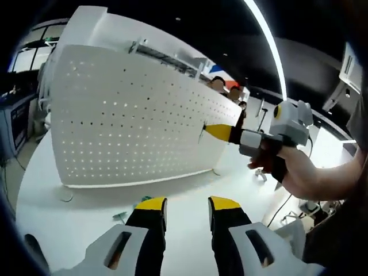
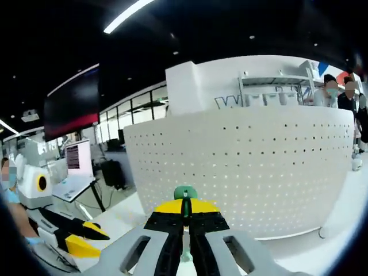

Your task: Insert the hook assembly into the mounting plate slot until the hook locks in place.

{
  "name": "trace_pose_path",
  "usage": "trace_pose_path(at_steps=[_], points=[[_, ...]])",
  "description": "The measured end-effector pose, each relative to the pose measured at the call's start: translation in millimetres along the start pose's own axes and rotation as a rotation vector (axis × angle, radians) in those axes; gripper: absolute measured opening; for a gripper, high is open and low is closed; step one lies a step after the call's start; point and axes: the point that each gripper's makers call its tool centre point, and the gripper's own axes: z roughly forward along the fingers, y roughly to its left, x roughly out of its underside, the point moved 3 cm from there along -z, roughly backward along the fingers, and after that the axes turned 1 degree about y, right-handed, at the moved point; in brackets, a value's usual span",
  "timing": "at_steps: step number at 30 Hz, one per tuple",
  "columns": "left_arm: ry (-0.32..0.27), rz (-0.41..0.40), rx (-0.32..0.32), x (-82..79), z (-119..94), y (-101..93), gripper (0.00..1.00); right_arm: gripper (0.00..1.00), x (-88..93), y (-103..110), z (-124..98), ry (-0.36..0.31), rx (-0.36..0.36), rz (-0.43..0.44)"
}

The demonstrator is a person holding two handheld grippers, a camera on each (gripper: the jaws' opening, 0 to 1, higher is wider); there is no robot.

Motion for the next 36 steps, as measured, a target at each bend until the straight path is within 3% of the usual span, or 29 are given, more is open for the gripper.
trace_pose_path(at_steps=[8, 26, 36], points=[[0.003, -0.014, -0.003, 2.5, -2.5, 1.0, 0.33, 0.00, -4.2, -26.5, 8.4, -0.003, 0.060, -0.013], [0.004, -0.034, 0.015, 6.7, -7.0, -3.7, 0.41, 0.00, -43.3, -72.0, 41.5, -0.057, 0.138, -0.053], [0.000, 0.013, 0.083, 9.8, -4.6, -18.8, 0.51, 0.00, -64.2, -85.8, 57.4, -0.088, 0.159, -0.072]])
